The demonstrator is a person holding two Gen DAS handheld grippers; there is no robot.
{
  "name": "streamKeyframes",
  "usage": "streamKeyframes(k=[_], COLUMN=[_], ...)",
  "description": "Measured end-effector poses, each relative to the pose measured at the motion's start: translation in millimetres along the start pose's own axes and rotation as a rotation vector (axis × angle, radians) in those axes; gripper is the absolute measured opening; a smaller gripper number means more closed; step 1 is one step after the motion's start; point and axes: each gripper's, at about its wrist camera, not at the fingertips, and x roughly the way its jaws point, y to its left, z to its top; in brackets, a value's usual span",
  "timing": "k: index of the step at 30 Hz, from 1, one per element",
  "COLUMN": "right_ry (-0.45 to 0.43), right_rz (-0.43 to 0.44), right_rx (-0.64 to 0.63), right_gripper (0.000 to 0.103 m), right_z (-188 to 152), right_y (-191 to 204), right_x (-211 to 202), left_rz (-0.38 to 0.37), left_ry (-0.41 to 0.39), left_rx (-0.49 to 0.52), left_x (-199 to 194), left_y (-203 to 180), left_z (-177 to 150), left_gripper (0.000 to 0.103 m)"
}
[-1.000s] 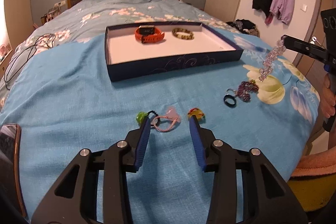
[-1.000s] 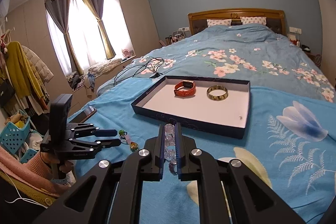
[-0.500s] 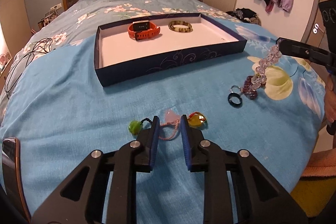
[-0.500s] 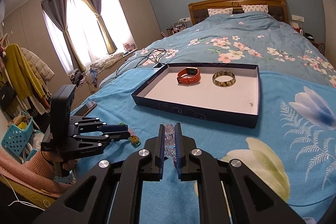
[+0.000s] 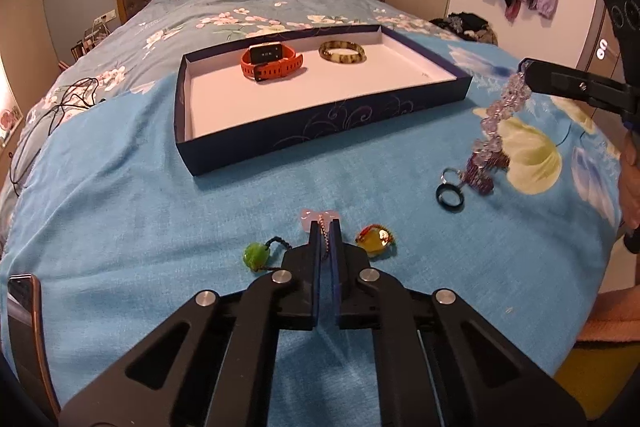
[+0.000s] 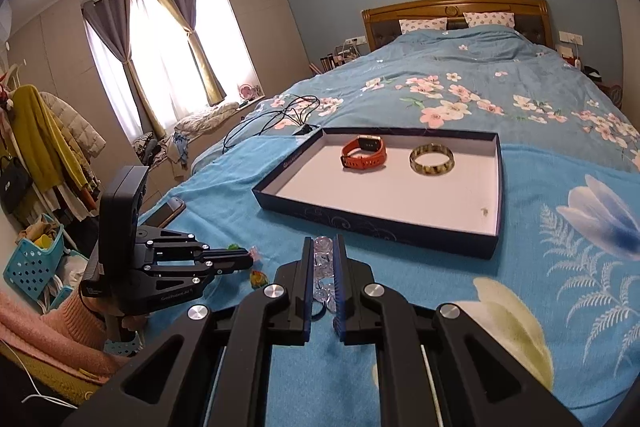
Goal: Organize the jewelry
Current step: 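Grasp the pink bow hair clip with the left tool while the right tool holds the crystal bracelet, then carry the clip with the left tool while the right tool lowers the crystal bracelet into the box and opens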
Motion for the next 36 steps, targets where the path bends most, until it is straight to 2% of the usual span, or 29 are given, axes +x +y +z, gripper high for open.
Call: streamKeyframes(k=[9, 16, 25, 36], right_ry=[-0.048, -0.064, -0.059, -0.032], right_rz=[-0.022, -0.048, -0.078, -0.113], right_rx=[-0.035, -0.035, -0.017, 0.012], right_gripper=[0.008, 0.008, 0.008, 0.008], right_z=[28.6, 51.0, 73.9, 87.6], right_y=[-1.6, -13.8, -35.1, -55.0], right_x=[0.4, 12.0, 32.7, 66.7], left_rz=[-0.039, -0.025, -0.013, -0.002], left_ry=[-0.078, -0.128, -0.153, -0.132], left_rx=[-0.048, -0.033, -0.032, -0.041], left_x=[-17.8, -22.6, -13.7, 16.3], left_y=[11.3, 13.4, 21.8, 31.3], left_z=[23.5, 49.1, 79.0, 98.9], left_gripper=[0.005, 0.005, 0.005, 0.005])
